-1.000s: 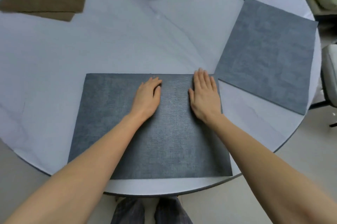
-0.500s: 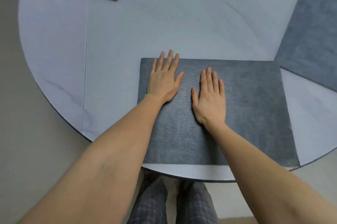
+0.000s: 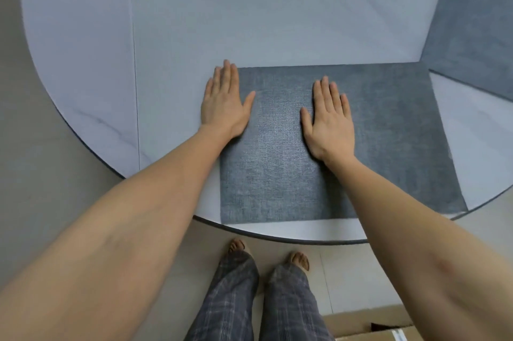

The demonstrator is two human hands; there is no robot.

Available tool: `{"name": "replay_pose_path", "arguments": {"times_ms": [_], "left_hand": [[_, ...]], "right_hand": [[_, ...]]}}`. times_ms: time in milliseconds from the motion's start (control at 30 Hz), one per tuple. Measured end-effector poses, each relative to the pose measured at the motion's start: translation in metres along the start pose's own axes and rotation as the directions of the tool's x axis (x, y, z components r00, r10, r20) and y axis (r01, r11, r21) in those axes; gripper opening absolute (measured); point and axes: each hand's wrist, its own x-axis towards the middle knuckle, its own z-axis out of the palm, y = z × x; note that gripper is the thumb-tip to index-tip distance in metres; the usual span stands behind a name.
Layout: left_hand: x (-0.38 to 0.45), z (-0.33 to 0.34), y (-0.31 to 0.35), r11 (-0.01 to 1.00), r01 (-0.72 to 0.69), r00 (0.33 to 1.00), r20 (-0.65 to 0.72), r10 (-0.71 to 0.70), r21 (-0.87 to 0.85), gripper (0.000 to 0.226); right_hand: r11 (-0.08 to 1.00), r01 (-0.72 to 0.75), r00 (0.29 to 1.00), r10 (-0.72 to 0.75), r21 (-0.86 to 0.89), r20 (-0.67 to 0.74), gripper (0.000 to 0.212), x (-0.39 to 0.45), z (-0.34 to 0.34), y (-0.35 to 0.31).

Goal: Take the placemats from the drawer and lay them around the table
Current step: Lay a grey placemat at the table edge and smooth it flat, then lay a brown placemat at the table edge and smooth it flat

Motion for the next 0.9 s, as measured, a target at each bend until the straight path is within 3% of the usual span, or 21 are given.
{"name": "replay_pose_path", "arguments": {"times_ms": [100, 233, 333, 467, 567, 667, 733, 900], "left_hand": [[-0.023, -0.008, 0.014, 0.998, 0.067, 0.998, -0.006, -0.067, 0.015, 0.072], [-0.133, 0.024, 0.044, 0.993, -0.113, 0.993, -0.035, 0.112, -0.042, 0.066], [-0.188, 0.054, 0.034, 0.997, -0.078, 0.995, -0.057, 0.079, 0.020, 0.065], [-0.187, 0.058, 0.036, 0.998, -0.007, 0.996, -0.087, 0.013, 0.069, 0.061], [-0.188, 0.060, 0.038, 0.998, 0.010, 0.997, -0.082, -0.005, 0.068, 0.058], [-0.188, 0.060, 0.037, 0.997, 0.020, 0.996, -0.087, -0.014, 0.069, 0.056], [-0.188, 0.060, 0.038, 0.998, 0.029, 0.996, -0.090, -0.024, 0.056, 0.056], [-0.192, 0.057, 0.040, 0.997, 0.066, 0.996, -0.061, -0.064, 0.035, 0.058]], "right_hand": [[1.000, 0.004, 1.000, -0.004, 0.005, 0.002, 0.063, 0.000, -0.001, 0.001], [1.000, 0.016, 1.000, -0.016, 0.010, 0.003, 0.063, -0.002, -0.001, 0.000], [1.000, 0.023, 1.000, -0.023, 0.020, 0.002, 0.063, -0.001, -0.002, 0.001], [0.999, -0.023, 1.000, 0.023, 0.040, 0.011, 0.064, -0.025, 0.003, -0.011], [0.988, 0.153, 0.988, -0.154, 0.031, 0.030, 0.063, -0.077, 0.014, -0.021], [0.939, 0.343, 0.936, -0.341, -0.010, 0.088, 0.061, -0.105, 0.009, 0.009], [0.957, 0.287, 0.955, -0.283, -0.039, 0.090, 0.060, -0.112, 0.001, 0.047], [0.997, -0.031, 0.998, 0.034, -0.067, 0.050, 0.058, -0.146, -0.022, 0.129]]}}
